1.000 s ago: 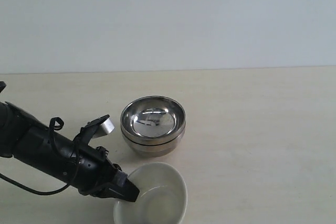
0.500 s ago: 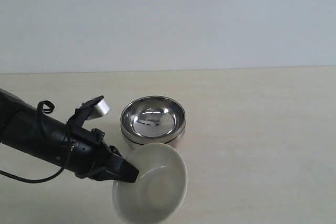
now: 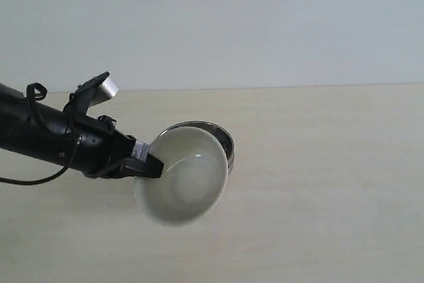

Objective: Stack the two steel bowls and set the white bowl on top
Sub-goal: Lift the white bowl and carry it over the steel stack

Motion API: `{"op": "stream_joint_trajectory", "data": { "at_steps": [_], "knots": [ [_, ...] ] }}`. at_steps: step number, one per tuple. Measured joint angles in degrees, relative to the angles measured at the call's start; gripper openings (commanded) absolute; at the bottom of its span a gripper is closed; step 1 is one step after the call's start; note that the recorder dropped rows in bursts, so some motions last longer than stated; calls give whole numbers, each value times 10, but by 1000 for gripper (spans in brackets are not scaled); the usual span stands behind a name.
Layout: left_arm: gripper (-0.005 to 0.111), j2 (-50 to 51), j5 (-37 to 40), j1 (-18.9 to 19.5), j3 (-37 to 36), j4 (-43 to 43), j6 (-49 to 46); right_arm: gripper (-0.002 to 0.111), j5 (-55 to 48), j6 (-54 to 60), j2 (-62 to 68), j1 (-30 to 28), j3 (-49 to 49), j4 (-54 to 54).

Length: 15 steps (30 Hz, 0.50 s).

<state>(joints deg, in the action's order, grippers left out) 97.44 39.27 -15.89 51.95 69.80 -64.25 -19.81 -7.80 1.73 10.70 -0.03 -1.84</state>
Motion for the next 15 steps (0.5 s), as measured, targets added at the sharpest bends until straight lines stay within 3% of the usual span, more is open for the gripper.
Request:
{"op": "stream_joint_trajectory", "data": {
  "at_steps": [4, 11, 15],
  "knots": [
    [4, 0, 1, 0, 43, -51, 74, 0, 0, 0, 0, 0, 0, 0],
    [4, 0, 48, 0, 148, -231, 268, 0, 0, 0, 0, 0, 0, 0],
    [4, 0, 77, 0, 197, -272, 329, 0, 0, 0, 0, 0, 0, 0]
  ]
}}
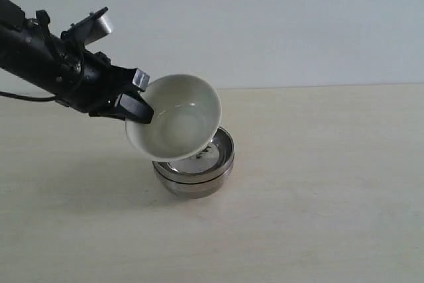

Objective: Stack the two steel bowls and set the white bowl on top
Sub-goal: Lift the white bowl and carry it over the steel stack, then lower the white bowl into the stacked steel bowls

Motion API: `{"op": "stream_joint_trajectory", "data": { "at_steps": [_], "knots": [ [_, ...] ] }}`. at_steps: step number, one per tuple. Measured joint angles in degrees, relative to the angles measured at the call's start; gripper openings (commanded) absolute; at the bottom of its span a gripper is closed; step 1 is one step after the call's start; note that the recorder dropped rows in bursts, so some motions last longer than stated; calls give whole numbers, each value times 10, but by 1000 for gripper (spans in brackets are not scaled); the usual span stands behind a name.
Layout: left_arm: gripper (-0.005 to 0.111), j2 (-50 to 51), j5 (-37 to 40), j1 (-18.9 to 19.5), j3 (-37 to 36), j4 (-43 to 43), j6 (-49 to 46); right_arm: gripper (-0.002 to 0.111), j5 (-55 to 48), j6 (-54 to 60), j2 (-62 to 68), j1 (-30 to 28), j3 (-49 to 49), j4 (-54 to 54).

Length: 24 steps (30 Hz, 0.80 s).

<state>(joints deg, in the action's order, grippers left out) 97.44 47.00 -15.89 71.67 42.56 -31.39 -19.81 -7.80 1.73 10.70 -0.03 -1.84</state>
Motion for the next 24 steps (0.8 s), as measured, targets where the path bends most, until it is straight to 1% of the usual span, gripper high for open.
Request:
{"op": "stream_joint_trajectory", "data": {
  "at_steps": [6, 12, 17, 24],
  "knots": [
    [4, 9, 54, 0, 76, -51, 82, 0, 0, 0, 0, 0, 0, 0],
    [4, 43, 89, 0, 119, -126, 159, 0, 0, 0, 0, 0, 0, 0],
    [4, 81, 114, 0, 147, -140, 170, 0, 0, 0, 0, 0, 0, 0],
    [4, 149, 126, 0, 227, -142, 177, 0, 0, 0, 0, 0, 0, 0]
  ]
}}
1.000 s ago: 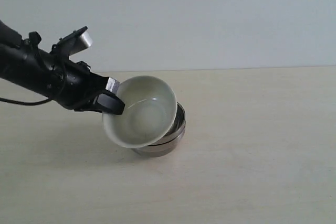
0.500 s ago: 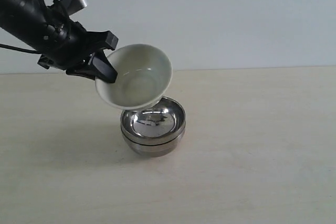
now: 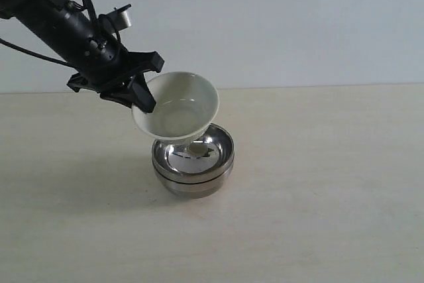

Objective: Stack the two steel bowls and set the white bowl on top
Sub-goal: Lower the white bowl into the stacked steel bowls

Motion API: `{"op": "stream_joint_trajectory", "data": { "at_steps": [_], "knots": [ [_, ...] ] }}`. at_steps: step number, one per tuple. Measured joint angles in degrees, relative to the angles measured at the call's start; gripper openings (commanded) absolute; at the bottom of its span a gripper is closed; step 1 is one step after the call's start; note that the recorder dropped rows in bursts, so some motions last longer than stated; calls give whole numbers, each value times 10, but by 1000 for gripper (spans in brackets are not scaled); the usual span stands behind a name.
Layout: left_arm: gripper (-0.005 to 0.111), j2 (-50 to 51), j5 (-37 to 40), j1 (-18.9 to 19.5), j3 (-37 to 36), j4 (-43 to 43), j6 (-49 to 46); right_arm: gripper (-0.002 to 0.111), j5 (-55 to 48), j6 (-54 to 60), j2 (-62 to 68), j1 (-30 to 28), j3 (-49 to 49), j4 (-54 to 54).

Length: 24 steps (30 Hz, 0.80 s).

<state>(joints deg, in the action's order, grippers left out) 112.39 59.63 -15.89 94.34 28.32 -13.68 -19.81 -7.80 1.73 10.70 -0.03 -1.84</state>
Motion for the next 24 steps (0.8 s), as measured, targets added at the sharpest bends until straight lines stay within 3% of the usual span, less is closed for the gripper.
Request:
{"op": "stream_joint_trajectory", "data": {
  "at_steps": [11, 24],
  "knots": [
    [4, 93, 0, 0, 66, 0, 1, 0, 0, 0, 0, 0, 0, 0],
    [4, 115, 19, 0, 80, 0, 1, 0, 0, 0, 0, 0, 0, 0]
  ]
}}
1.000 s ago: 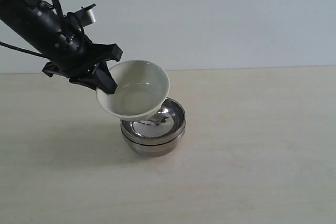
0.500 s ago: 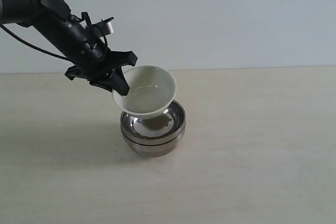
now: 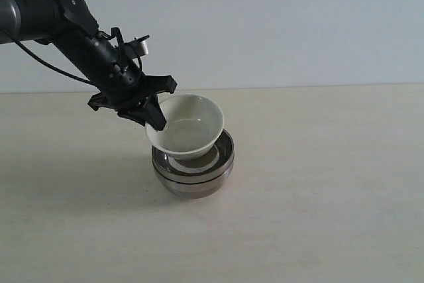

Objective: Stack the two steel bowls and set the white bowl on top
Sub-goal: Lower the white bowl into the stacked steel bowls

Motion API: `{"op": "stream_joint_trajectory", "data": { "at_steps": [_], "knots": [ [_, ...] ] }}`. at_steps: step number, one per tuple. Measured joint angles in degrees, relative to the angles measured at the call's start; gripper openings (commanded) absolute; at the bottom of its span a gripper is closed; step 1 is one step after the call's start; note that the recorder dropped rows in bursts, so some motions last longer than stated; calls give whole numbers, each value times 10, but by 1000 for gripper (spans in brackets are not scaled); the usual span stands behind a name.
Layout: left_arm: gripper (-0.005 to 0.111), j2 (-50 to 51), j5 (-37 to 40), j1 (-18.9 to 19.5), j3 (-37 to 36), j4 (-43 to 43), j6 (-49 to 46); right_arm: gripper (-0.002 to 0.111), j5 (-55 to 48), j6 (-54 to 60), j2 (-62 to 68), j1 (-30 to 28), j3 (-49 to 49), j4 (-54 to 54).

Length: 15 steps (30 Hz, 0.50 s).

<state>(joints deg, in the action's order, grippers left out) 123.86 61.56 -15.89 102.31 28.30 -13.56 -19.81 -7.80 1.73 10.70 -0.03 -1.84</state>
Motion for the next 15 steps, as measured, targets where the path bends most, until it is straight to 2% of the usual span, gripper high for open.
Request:
{"op": "stream_joint_trajectory", "data": {
  "at_steps": [15],
  "knots": [
    [4, 7, 23, 0, 0, 0, 0, 0, 0, 0, 0, 0, 0, 0]
  ]
}}
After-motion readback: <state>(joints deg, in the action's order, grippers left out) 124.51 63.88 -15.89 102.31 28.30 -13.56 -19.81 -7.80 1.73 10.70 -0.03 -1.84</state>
